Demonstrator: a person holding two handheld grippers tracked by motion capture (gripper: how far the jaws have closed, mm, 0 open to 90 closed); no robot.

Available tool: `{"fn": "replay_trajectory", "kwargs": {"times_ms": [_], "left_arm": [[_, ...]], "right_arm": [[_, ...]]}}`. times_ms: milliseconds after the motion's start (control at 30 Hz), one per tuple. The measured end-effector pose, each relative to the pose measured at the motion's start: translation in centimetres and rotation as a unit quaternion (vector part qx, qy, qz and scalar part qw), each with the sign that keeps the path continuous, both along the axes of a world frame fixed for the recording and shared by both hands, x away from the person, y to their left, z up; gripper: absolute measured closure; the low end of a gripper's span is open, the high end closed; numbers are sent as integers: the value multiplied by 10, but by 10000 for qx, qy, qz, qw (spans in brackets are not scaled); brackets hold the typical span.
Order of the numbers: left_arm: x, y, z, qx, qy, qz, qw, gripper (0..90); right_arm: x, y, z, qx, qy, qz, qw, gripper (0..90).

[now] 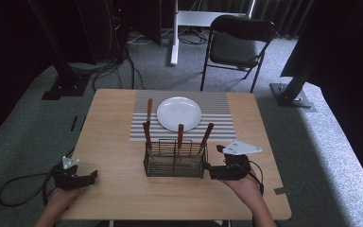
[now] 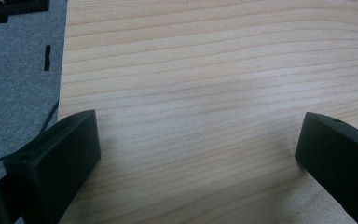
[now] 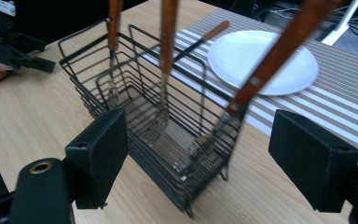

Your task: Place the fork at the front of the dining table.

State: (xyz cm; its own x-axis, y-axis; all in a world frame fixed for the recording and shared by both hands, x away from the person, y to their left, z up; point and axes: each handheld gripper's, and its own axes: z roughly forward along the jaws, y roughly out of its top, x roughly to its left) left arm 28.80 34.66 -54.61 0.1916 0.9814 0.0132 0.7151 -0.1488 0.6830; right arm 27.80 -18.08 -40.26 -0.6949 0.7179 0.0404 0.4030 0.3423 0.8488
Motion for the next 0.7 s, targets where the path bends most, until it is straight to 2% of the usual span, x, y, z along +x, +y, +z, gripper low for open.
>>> {"fn": "replay_trajectory", "kwargs": {"times_ms": [433, 700], "left_arm": [[0, 0, 0, -3, 0, 2, 10000, 0], [0, 0, 0, -12, -5, -14, 10000, 0]], "right_arm": [[4, 46, -3, 100, -45, 349, 9993, 193], [7, 74, 1, 158, -37, 516, 9985, 193]]}}
